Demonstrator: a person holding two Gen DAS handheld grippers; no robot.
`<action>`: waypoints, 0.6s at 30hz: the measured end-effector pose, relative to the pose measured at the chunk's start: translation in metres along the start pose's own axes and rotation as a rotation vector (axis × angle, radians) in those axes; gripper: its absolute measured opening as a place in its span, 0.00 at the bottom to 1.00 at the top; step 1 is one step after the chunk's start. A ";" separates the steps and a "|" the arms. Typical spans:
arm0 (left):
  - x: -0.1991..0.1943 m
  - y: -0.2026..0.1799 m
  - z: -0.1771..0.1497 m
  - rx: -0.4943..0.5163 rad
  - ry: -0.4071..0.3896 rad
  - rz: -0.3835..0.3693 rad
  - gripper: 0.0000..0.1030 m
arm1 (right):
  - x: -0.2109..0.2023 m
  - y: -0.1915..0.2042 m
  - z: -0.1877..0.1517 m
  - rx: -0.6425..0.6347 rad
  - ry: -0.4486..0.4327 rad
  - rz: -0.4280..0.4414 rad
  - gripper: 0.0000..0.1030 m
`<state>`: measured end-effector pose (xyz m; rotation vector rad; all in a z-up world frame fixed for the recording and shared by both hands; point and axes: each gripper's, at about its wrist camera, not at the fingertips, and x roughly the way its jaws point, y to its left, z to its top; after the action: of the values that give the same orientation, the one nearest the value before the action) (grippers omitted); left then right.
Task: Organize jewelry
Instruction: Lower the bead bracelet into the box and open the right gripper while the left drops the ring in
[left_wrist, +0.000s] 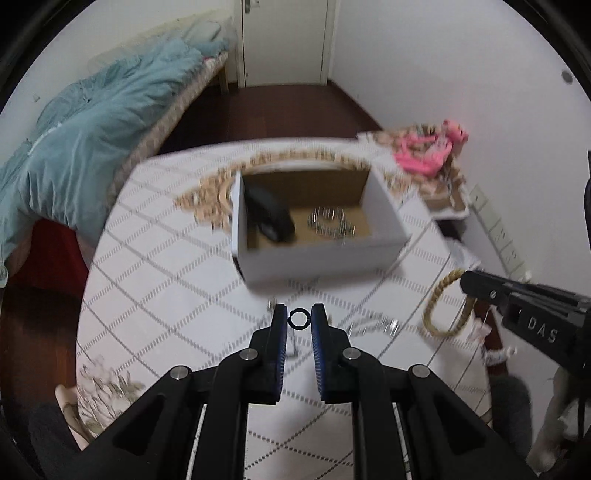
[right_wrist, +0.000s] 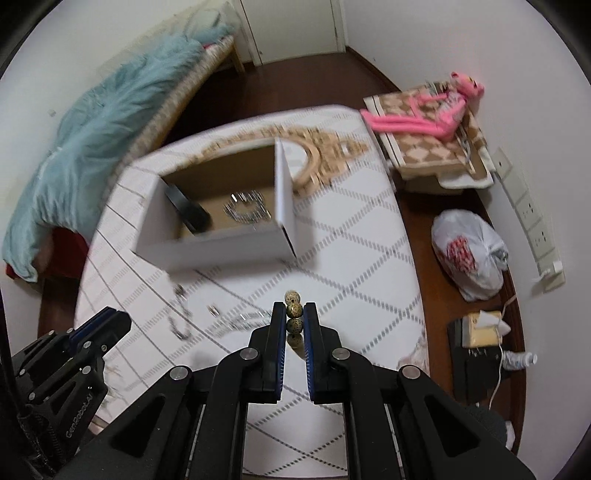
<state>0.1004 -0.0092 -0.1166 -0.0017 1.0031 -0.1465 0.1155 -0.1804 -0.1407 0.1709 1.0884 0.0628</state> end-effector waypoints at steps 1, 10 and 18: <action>-0.002 0.000 0.007 -0.002 -0.011 -0.002 0.10 | -0.005 0.002 0.006 -0.001 -0.010 0.010 0.09; -0.006 0.023 0.066 -0.040 -0.048 -0.052 0.10 | -0.036 0.027 0.079 -0.047 -0.096 0.091 0.09; 0.043 0.038 0.100 -0.070 0.073 -0.119 0.10 | 0.025 0.044 0.130 -0.102 0.007 0.069 0.09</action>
<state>0.2117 0.0169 -0.1017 -0.1210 1.0810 -0.2219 0.2440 -0.1478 -0.0965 0.1162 1.0833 0.1805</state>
